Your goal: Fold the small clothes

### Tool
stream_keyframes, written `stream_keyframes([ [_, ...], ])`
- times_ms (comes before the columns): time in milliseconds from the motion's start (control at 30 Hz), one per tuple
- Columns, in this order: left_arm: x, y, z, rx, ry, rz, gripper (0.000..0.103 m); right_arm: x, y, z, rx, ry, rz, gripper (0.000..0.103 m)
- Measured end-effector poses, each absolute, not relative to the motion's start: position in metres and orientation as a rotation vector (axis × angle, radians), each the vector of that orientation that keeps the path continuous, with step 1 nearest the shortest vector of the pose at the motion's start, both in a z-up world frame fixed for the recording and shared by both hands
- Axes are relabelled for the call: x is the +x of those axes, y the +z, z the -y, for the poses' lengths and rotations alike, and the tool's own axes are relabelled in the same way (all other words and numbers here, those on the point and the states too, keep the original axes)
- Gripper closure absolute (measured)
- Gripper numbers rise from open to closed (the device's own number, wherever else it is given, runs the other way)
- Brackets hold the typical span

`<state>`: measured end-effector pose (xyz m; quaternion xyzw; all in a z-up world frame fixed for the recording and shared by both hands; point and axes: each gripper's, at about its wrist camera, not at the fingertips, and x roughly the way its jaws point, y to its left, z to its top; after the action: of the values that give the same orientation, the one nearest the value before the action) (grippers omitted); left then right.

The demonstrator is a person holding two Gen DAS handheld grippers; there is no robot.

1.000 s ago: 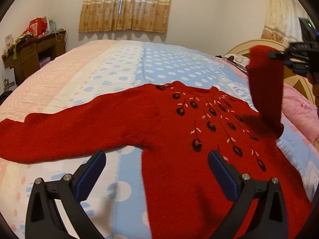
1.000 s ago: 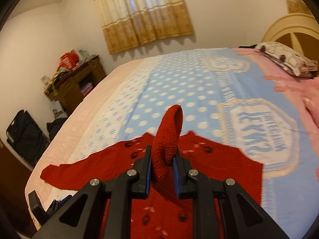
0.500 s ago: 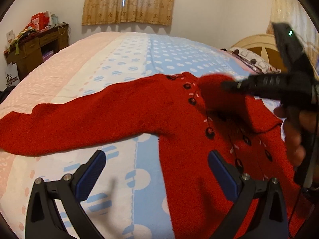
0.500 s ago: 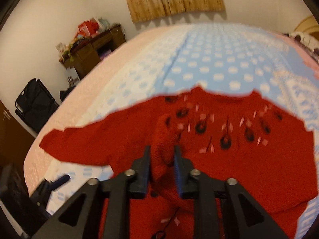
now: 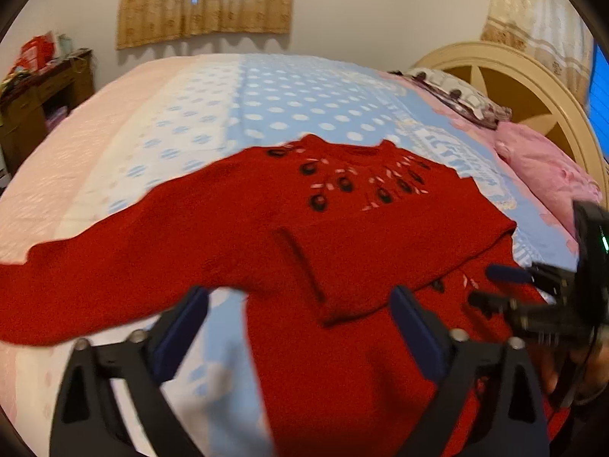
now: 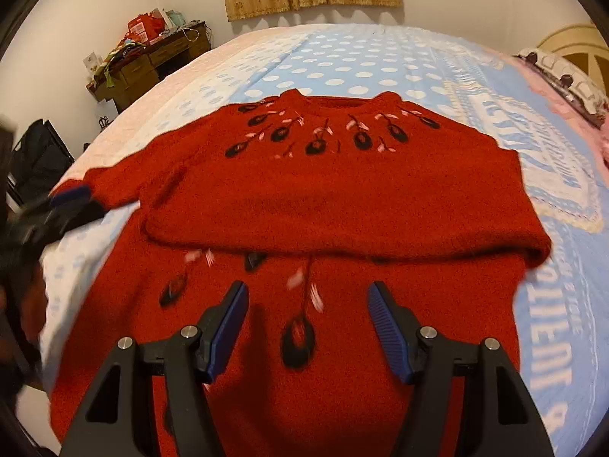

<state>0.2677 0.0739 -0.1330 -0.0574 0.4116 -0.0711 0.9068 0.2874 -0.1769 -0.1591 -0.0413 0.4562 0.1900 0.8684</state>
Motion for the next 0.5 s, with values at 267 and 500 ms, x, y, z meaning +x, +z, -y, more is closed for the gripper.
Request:
stream_keyframes([
  [267,0.312,-0.168,-0.048,-0.130,-0.194,-0.976,0.052,0.269,-0.159,0.174,-0.139,0.397,-0.901,0.033],
  [500,0.312,-0.168,-0.059,-0.148,-0.176,-0.962,0.098,0.267,-0.165,0.168,-0.174,0.402,-0.903,0.032],
])
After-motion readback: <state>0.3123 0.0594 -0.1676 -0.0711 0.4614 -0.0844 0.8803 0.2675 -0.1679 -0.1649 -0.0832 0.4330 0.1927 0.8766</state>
